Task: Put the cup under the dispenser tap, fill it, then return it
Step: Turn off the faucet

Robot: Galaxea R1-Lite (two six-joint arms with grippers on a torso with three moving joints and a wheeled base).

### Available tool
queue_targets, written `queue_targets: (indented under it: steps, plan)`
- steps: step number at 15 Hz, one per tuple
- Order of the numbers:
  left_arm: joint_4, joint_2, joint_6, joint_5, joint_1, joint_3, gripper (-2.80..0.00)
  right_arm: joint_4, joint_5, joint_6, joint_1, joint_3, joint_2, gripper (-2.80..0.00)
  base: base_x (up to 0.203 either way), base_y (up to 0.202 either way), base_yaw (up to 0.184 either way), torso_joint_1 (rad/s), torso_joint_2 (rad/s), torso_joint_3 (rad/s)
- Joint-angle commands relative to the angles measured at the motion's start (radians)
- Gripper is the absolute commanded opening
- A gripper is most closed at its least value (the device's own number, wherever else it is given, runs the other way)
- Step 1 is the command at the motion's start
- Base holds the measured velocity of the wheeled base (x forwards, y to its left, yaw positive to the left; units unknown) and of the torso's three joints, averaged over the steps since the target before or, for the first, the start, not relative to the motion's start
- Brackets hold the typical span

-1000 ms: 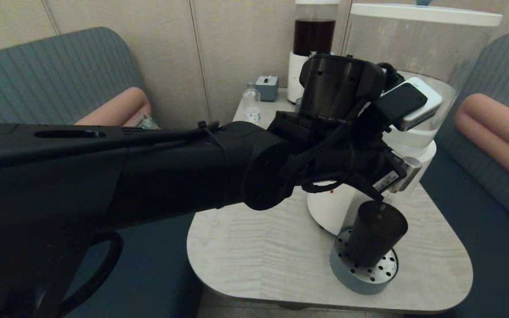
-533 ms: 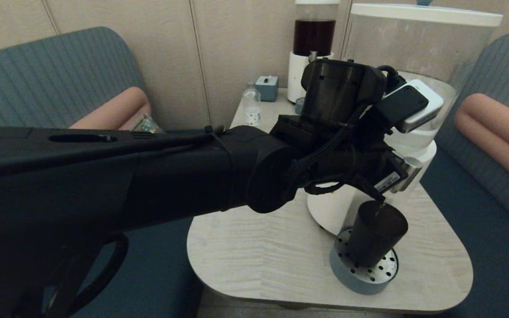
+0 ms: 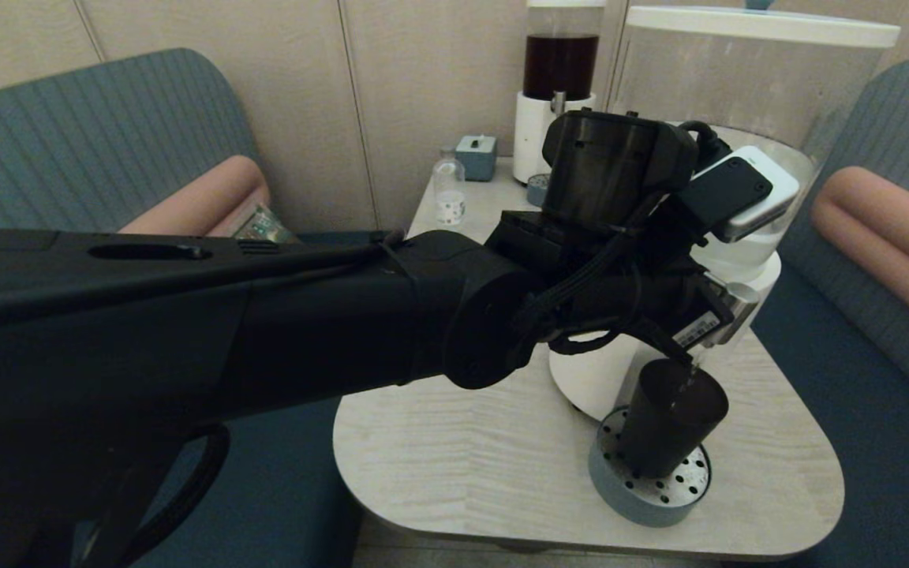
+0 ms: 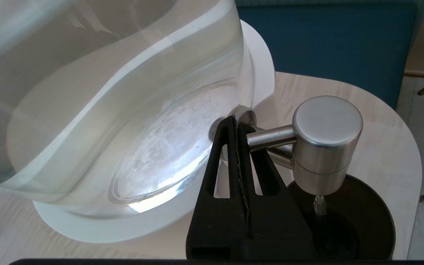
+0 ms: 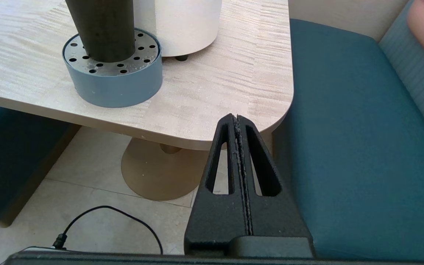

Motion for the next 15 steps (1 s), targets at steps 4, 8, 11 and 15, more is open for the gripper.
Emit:
queue_targets:
  steps: [4, 8, 11, 15]
  plan:
    - [0.002, -0.078, 0.001, 0.005, 0.005, 0.102, -2.80, 0.000, 0.001, -0.001, 0.000, 0.002, -0.002, -2.80, 0.000, 0.000, 0.000, 0.000, 0.00, 0.000]
    - [0.000, -0.130, 0.001, 0.023, 0.012, 0.165, -2.80, 0.000, 0.001, -0.001, 0.000, 0.002, -0.002, -2.80, 0.000, 0.000, 0.000, 0.000, 0.00, 0.000]
    - [0.002, -0.177, 0.002, 0.023, 0.014, 0.219, -2.80, 0.000, 0.001, -0.001, 0.000, 0.002, 0.000, -2.80, 0.000, 0.000, 0.000, 0.000, 0.00, 0.000]
    - [0.148, -0.244, 0.026, 0.023, 0.014, 0.243, -2.80, 0.000, 0.001, -0.001, 0.000, 0.001, -0.002, -2.80, 0.000, 0.000, 0.000, 0.000, 0.00, 0.000]
